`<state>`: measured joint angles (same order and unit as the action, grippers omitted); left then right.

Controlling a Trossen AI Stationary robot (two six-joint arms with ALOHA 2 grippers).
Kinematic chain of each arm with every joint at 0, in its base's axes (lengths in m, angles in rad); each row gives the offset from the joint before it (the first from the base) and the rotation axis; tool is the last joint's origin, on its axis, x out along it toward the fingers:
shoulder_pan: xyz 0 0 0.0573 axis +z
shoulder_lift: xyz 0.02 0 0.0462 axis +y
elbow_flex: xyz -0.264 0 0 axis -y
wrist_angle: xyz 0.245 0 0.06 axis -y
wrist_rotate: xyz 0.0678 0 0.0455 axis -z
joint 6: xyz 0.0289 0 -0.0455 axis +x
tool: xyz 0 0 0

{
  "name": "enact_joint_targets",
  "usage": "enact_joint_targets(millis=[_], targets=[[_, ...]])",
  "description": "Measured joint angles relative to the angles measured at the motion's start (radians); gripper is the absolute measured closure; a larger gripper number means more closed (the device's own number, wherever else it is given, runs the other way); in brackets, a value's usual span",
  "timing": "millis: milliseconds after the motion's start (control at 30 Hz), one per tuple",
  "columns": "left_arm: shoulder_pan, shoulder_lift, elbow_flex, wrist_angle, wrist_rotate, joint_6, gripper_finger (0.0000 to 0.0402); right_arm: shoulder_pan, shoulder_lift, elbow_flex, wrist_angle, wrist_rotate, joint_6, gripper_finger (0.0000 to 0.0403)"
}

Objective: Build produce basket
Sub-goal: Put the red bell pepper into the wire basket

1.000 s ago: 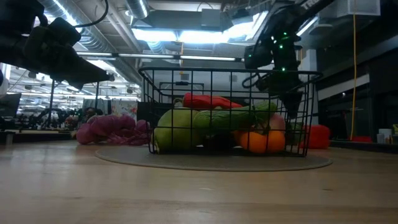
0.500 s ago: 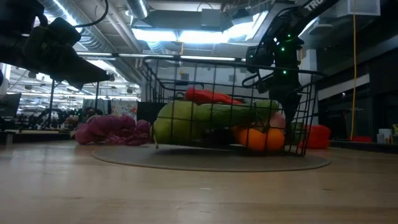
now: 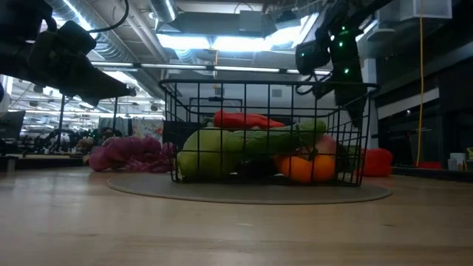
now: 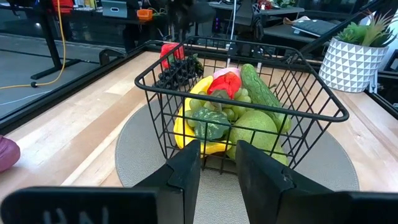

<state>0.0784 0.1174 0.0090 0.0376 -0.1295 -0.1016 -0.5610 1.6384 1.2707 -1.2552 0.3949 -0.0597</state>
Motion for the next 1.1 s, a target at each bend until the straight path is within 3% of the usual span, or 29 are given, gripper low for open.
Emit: enact_joint_targets(millis=[167,367,700,900,967,1100], targets=[[0.000,0.000,0.000,0.000,0.000,0.000,0.0305,0.007,-0.005,0.060,-0.017,0.105,-0.303,0.0292],[0.000,0.000,0.000,0.000,0.000,0.000,0.0305,0.005,0.003,0.063,0.074,0.105,-0.592,0.0292],[0.000,0.000,0.000,0.000,0.000,0.000,0.0305,0.026,0.005,-0.014,0.022,0.082,-0.547,0.0292],[0.000,0.000,0.000,0.000,0.000,0.000,0.0305,0.049,0.004,-0.088,0.079,0.063,-0.435,0.0292],[0.000,0.000,0.000,0.000,0.000,0.000,0.0305,0.048,0.004,-0.119,0.118,0.004,-0.370,0.0290],[0.000,0.000,0.000,0.000,0.000,0.000,0.0305,0.048,0.004,-0.182,0.153,-0.033,-0.268,0.0264]])
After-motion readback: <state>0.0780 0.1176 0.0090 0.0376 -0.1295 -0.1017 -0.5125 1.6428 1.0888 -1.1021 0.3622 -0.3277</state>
